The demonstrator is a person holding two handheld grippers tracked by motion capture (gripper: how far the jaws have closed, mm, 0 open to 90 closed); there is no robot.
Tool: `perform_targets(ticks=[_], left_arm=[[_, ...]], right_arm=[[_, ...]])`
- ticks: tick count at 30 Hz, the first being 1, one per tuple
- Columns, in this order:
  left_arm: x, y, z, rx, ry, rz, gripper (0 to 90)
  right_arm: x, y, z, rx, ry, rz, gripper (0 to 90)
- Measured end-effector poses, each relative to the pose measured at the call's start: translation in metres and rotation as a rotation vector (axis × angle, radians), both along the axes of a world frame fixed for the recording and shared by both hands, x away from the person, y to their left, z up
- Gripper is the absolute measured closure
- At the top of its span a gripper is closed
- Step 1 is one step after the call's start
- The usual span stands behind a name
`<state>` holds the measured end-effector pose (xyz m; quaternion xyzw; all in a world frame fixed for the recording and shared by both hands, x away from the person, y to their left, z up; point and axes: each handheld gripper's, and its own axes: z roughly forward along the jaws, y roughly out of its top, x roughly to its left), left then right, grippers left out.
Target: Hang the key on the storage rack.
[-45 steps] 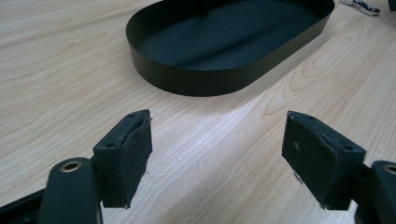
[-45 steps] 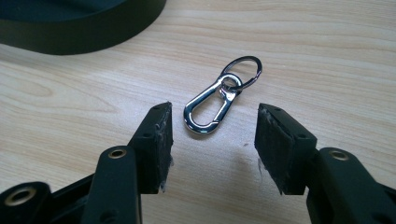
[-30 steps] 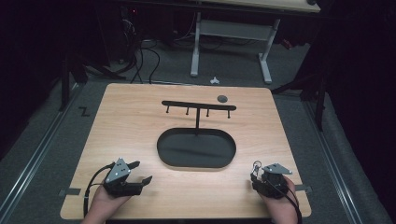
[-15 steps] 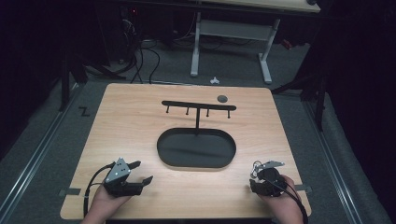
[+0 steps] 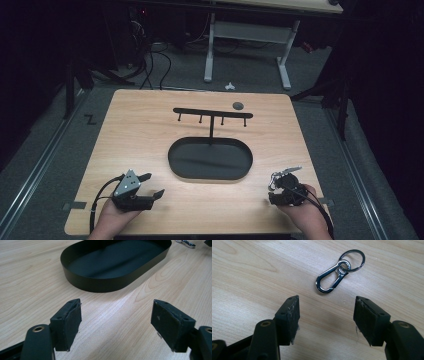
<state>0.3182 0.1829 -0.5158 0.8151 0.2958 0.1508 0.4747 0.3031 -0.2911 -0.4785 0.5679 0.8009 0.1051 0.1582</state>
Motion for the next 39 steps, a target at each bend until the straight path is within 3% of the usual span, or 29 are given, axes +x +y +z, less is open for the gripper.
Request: perform_targets(ticks=[2,4,15,17,24,29,39], left_arm=[[0.000,0.000,0.000,0.000,0.000,0.000,24.9],[0.000,0.000,0.000,0.000,0.001,-0.001,24.9],[0.000,0.001,0.001,-0.003,-0.003,-0.005,25.0],[0.000,0.001,0.001,-0.002,-0.002,-0.006,25.0],[0.000,0.001,0.000,0.001,-0.003,-0.008,25.1],[0.000,0.000,0.000,0.007,0.001,-0.013,25.2],[0.000,-0.002,-0.001,0.014,0.002,-0.015,25.3]], right_arm=[[0.002,0.000,0.001,-0.002,0.010,0.000,38.1],[0.012,0.000,0.002,0.008,0.056,-0.016,38.1],[0.039,0.004,-0.003,0.000,0.066,-0.066,38.3],[0.045,0.004,-0.004,0.020,0.064,-0.095,44.0],[0.046,0.000,-0.010,0.029,0.077,-0.119,48.9],[0.037,-0.009,-0.011,0.030,0.100,-0.115,55.5],[0.029,-0.021,-0.005,0.006,0.106,-0.115,57.6]])
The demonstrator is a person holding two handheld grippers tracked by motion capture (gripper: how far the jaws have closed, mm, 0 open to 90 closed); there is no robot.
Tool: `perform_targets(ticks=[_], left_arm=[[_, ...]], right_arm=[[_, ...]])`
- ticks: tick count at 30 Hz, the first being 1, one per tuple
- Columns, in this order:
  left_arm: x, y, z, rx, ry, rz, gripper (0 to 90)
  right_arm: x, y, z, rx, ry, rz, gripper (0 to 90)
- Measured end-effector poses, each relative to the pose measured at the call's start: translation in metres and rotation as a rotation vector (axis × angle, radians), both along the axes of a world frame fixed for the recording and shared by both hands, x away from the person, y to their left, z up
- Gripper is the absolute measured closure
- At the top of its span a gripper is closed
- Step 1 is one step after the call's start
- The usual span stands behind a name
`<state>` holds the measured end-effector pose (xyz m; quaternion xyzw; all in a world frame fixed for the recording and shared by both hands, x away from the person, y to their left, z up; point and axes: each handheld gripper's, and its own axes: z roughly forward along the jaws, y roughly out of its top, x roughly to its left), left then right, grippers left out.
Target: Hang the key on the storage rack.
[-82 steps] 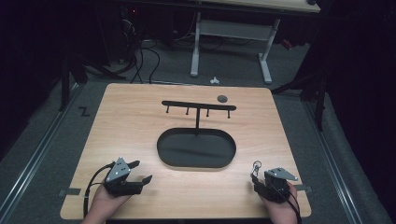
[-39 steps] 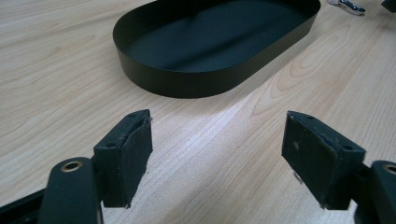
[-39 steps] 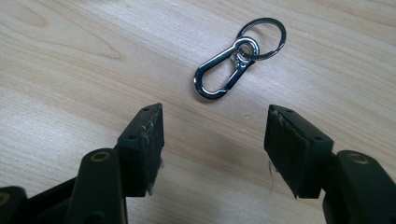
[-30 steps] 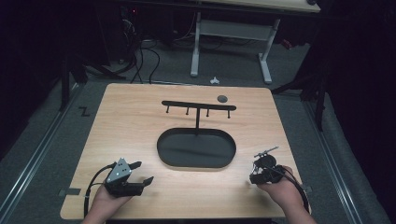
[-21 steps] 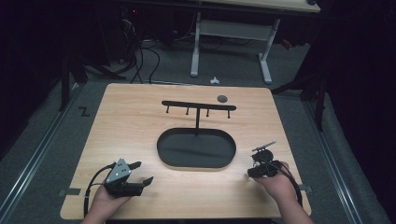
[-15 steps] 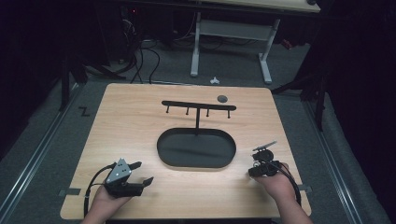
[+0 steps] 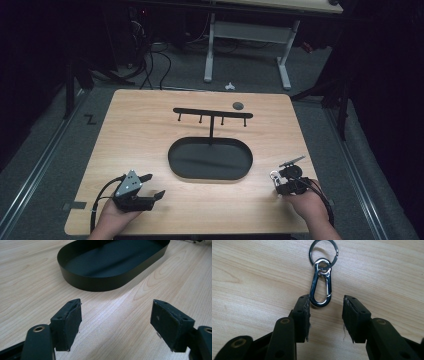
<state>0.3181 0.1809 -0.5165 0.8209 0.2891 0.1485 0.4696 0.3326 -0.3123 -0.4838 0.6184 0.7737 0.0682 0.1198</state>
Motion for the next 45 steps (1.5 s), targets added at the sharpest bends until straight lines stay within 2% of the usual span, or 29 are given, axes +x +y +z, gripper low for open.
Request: perform_targets(ticks=[5,9,10,11,18,21,27,30,34,45], left_arm=[[0.000,0.000,0.000,0.002,0.003,-0.004,25.3],[0.000,0.000,0.000,0.004,0.004,-0.005,25.4],[0.000,0.000,0.000,0.004,0.003,-0.005,25.4],[0.000,0.000,0.000,0.005,0.004,-0.003,25.3],[0.000,0.000,0.000,0.006,0.004,-0.004,25.3],[0.000,0.000,0.000,0.008,0.005,-0.004,25.4],[0.000,0.000,0.000,0.009,0.006,-0.005,25.4],[0.000,-0.001,-0.001,0.008,0.004,-0.005,25.4],[0.000,0.000,-0.001,0.006,0.005,-0.005,25.4],[-0.002,-0.002,-0.001,0.013,0.006,-0.006,25.5]], right_arm=[[0.006,0.003,0.006,0.019,0.007,0.026,51.4],[0.018,0.008,0.005,0.015,0.048,0.051,53.3],[0.021,0.010,0.005,0.017,0.072,0.054,54.9],[0.027,0.012,0.002,0.012,0.097,0.084,57.1],[0.040,0.010,-0.001,-0.002,0.119,0.057,57.7],[0.041,0.008,-0.002,0.014,0.148,0.042,61.2],[0.045,0.004,-0.003,0.047,0.181,0.060,62.3],[0.048,0.004,-0.003,0.045,0.179,0.062,63.0],[0.046,0.005,-0.003,0.046,0.165,0.059,68.7],[0.042,0.005,-0.003,0.042,0.143,0.062,69.6]])
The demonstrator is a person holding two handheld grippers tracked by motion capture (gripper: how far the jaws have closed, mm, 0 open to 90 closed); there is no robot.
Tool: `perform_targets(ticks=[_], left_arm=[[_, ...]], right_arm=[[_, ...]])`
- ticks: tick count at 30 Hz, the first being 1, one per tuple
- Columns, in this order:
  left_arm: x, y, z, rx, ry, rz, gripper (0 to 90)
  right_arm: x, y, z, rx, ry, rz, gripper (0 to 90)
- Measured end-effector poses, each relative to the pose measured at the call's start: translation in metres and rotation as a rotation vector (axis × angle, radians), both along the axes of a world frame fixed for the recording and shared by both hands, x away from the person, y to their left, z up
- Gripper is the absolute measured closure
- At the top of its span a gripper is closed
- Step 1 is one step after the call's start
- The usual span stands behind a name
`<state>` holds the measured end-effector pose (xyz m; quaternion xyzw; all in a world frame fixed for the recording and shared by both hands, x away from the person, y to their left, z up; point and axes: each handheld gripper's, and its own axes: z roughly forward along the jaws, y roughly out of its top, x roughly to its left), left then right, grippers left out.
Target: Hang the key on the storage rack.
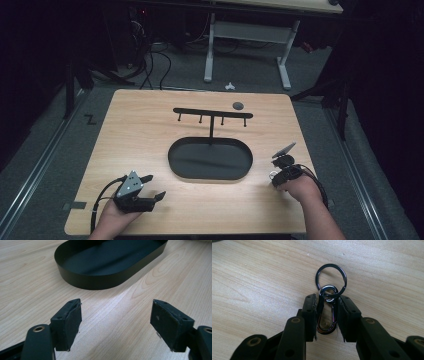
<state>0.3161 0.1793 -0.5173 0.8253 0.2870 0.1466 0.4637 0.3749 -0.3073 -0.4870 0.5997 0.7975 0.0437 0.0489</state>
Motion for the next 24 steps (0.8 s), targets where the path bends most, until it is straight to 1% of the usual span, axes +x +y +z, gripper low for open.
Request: perform_targets(ticks=[3,4,5,6,7,14,17,18,19,24], left_arm=[[0.0000,0.0006,-0.0005,0.000,0.001,0.003,25.5],[0.0000,0.0009,-0.0005,-0.001,0.000,0.004,25.5],[0.0002,0.0016,-0.0004,-0.004,0.001,0.006,25.4],[0.0005,0.0021,-0.0002,-0.004,0.001,0.007,25.4],[0.0009,0.0023,-0.0003,-0.005,0.000,0.009,25.5],[0.0020,0.0003,-0.0002,-0.003,-0.002,0.003,25.4],[0.0015,0.0002,0.0000,-0.002,-0.003,0.000,25.5],[0.0014,0.0003,0.0001,-0.002,-0.003,-0.001,25.5],[0.0014,0.0003,0.0001,-0.002,-0.003,-0.001,25.5],[0.0012,0.0012,0.0004,-0.003,-0.002,0.004,25.5]], right_arm=[[-0.0006,-0.0004,0.0003,-0.002,-0.003,0.001,69.6],[-0.0009,-0.0003,-0.0002,0.006,-0.006,-0.008,69.5],[-0.0009,-0.0004,0.0002,0.000,-0.004,-0.010,69.4],[-0.0009,-0.0010,-0.0003,0.011,-0.009,-0.012,69.2],[-0.0008,-0.0012,-0.0002,0.011,-0.009,-0.012,69.1],[0.0007,-0.0009,-0.0002,0.008,-0.005,0.002,69.1],[-0.0008,-0.0007,0.0000,0.002,-0.014,0.001,70.2],[-0.0016,-0.0011,-0.0003,0.009,-0.023,-0.002,70.6],[-0.0016,-0.0011,-0.0003,0.009,-0.023,-0.002,70.6],[-0.0027,0.0035,0.0011,-0.013,-0.025,0.006,71.1]])
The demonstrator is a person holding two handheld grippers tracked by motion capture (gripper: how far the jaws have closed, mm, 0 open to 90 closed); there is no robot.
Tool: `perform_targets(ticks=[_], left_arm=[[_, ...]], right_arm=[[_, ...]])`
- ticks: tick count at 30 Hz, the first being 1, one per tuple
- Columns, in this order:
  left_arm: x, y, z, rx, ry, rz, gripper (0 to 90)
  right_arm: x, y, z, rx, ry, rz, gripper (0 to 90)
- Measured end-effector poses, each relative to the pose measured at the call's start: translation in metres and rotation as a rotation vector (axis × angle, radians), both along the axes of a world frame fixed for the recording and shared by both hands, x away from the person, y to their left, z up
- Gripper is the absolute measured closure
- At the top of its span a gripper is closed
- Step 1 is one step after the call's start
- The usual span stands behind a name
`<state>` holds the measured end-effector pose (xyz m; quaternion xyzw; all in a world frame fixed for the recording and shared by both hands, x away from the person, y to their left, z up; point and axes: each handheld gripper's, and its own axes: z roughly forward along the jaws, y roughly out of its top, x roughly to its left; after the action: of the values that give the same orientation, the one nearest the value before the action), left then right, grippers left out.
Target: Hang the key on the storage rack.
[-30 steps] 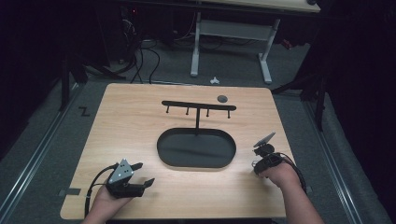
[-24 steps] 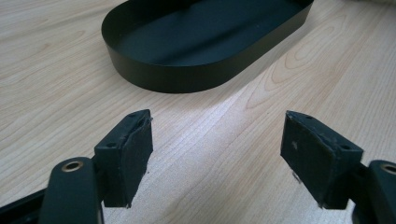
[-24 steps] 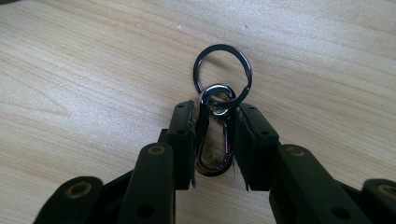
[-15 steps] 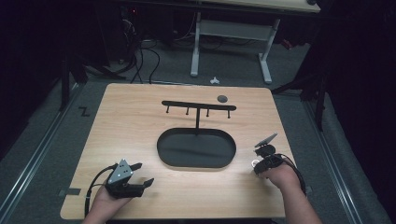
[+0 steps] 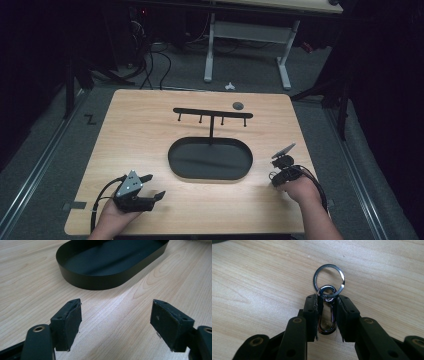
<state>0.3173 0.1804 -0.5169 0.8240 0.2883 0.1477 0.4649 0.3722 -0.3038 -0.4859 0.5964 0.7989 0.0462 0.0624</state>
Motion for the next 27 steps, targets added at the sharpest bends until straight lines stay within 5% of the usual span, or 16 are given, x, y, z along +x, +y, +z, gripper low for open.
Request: perform_targets(ticks=[17,27], left_arm=[[0.000,0.000,0.000,-0.003,-0.002,0.002,25.5],[0.000,0.001,0.000,-0.004,-0.003,0.002,25.5]], right_arm=[[-0.008,0.011,0.028,-0.037,-0.036,0.062,71.3],[-0.009,0.015,0.029,-0.044,-0.040,0.071,71.4]])
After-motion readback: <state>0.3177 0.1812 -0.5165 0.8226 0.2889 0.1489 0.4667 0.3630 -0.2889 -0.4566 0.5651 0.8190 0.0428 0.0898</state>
